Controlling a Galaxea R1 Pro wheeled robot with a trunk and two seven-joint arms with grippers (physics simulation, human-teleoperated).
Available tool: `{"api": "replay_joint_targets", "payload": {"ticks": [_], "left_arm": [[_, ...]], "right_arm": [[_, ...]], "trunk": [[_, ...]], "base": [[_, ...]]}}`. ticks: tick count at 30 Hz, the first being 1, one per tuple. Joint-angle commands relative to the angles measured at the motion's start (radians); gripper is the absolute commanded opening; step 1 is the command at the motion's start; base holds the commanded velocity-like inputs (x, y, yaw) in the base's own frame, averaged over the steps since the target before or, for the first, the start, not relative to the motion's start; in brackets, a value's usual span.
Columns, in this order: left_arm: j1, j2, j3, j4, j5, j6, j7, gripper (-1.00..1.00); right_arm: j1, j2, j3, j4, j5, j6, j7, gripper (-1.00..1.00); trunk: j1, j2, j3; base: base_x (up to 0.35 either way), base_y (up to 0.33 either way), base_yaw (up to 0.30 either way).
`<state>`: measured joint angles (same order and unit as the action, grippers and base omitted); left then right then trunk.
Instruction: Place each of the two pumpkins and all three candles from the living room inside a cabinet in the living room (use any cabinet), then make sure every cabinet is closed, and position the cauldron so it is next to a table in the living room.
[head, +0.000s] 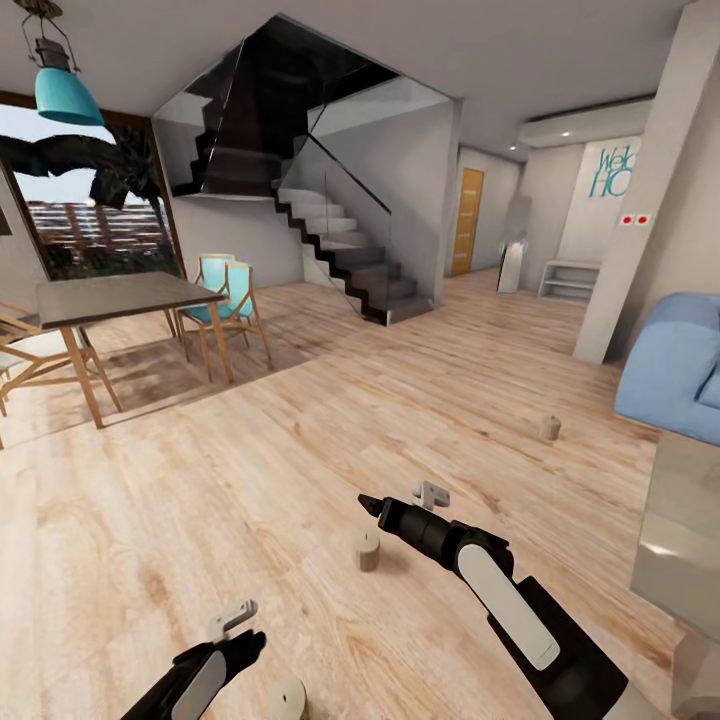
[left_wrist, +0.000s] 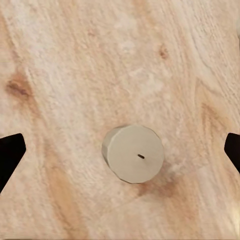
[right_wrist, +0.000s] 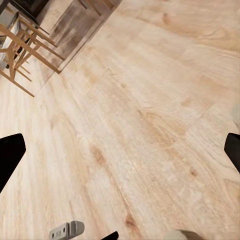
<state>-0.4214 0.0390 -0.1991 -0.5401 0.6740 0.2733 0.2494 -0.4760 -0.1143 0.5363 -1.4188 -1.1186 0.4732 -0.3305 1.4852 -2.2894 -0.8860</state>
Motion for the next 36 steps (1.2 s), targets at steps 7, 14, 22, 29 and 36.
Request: {"api": "replay_joint_targets", "payload": {"ticks": [7,14,22,29,36], "left_arm": [[0.000,0.001,-0.009,-0.001,0.009,-0.003,0.031,1.00],[0.000,0.001,-0.009,-0.001,0.009,-0.003,0.031,1.00],[0.000,0.001,-0.010,-0.001,0.009,-0.003,0.031,1.00],[0.000,0.001,-0.010,-0.001,0.009,-0.003,0.031,1.00],[0.000,0.001,-0.010,-0.001,0.009,-0.003,0.031,1.00]], "right_arm": [[-0.001,-0.001,0.001,0.000,-0.010,-0.001,-0.010,1.00],[-0.001,-0.002,0.001,-0.001,-0.011,-0.001,-0.010,1.00],[-0.001,-0.002,0.001,-0.008,-0.012,-0.001,-0.011,1.00],[-0.001,-0.002,0.001,-0.008,-0.012,-0.001,0.017,1.00],[-0.001,-0.002,0.001,-0.008,-0.012,-0.001,0.031,1.00]], "trunk": [[0.027,-0.050,-0.023],[0.054,-0.099,-0.045],[0.084,-0.155,-0.070],[0.111,-0.204,-0.089],[0.118,-0.212,-0.109]], "base": [[0.000,0.000,0.000],[0.000,0.000,0.000],[0.000,0.000,0.000],[0.000,0.000,-0.117],[0.000,0.000,-0.243]]}}
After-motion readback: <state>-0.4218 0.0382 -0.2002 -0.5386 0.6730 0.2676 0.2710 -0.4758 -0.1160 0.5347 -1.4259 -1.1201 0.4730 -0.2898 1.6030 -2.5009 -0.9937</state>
